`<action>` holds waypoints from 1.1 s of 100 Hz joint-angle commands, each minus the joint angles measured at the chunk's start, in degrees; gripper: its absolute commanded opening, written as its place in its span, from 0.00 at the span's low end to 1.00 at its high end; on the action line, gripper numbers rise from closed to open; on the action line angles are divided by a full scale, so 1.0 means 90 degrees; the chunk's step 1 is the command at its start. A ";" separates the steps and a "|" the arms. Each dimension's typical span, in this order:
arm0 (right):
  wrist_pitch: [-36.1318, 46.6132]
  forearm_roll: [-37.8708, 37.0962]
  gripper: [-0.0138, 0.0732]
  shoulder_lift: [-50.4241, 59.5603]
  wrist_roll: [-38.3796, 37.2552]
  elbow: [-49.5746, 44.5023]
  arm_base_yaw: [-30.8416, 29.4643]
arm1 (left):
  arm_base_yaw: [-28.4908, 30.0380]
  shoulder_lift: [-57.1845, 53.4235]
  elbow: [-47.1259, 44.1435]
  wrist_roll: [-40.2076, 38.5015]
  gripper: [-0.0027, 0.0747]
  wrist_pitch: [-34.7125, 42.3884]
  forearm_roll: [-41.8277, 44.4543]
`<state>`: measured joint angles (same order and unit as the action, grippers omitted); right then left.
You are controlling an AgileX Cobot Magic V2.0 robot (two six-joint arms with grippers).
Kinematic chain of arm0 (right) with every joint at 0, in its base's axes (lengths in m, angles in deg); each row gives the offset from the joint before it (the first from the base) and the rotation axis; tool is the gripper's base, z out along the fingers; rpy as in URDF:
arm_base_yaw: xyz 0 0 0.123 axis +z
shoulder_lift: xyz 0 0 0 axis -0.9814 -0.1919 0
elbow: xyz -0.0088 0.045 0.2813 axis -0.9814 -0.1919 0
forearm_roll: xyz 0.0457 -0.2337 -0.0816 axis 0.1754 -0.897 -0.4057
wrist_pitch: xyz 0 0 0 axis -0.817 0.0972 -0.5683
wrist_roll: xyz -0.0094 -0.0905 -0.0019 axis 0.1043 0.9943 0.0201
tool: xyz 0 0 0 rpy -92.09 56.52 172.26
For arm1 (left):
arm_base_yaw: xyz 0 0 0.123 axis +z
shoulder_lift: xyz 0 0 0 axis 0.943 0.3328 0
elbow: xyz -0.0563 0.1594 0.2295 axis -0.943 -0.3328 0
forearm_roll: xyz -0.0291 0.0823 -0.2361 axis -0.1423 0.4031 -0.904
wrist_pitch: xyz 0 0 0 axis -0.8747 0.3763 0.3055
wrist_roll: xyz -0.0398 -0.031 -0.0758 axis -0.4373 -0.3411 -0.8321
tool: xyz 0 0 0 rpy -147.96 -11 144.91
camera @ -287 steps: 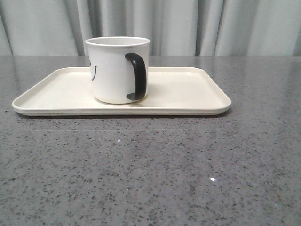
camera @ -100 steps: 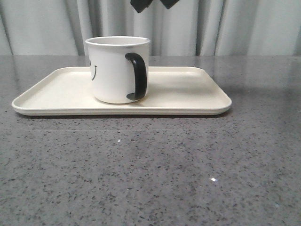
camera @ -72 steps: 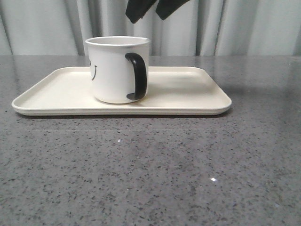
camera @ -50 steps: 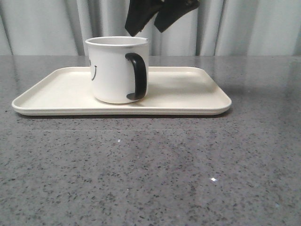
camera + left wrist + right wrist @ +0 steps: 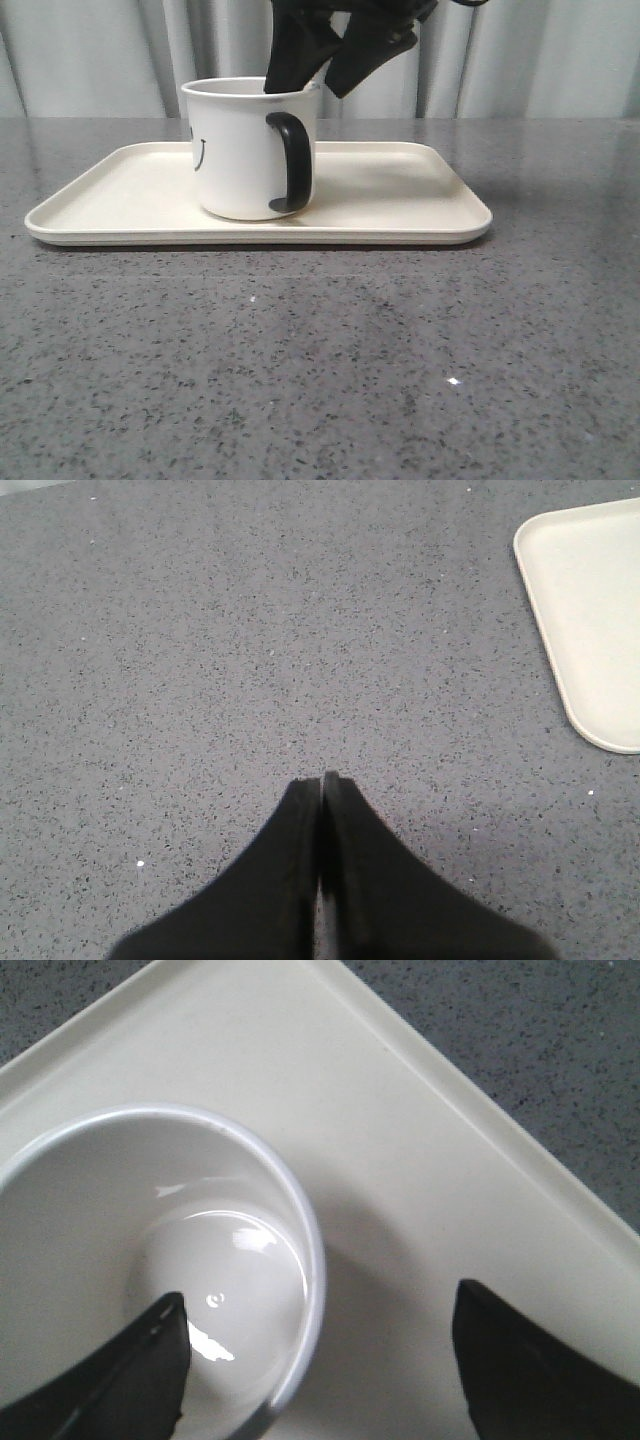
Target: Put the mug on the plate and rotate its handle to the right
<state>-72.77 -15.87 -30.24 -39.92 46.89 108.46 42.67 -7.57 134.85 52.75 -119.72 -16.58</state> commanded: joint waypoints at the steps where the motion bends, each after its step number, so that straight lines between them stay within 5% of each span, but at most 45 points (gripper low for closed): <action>1: 0.0177 0.0190 0.79 0.0262 0.0070 0.0220 0.0002 | -0.0045 0.0012 0.0139 -0.0064 0.01 0.0301 0.0185; 38: 0.0116 0.0311 0.73 0.0147 0.0070 0.0220 0.0002 | -0.0045 0.0012 0.0139 -0.0064 0.01 0.0301 0.0185; 76: 0.0043 0.0317 0.07 0.0147 0.0070 0.0220 0.0002 | -0.0045 0.0012 0.0139 -0.0064 0.01 0.0301 0.0185; 110: -0.0104 0.0317 0.09 0.0155 0.0070 0.0274 0.0002 | -0.0045 0.0012 0.0139 -0.0064 0.01 0.0301 0.0185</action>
<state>-74.31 -13.92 -31.38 -39.92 47.09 108.46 42.67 -7.57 134.85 52.75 -119.72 -16.58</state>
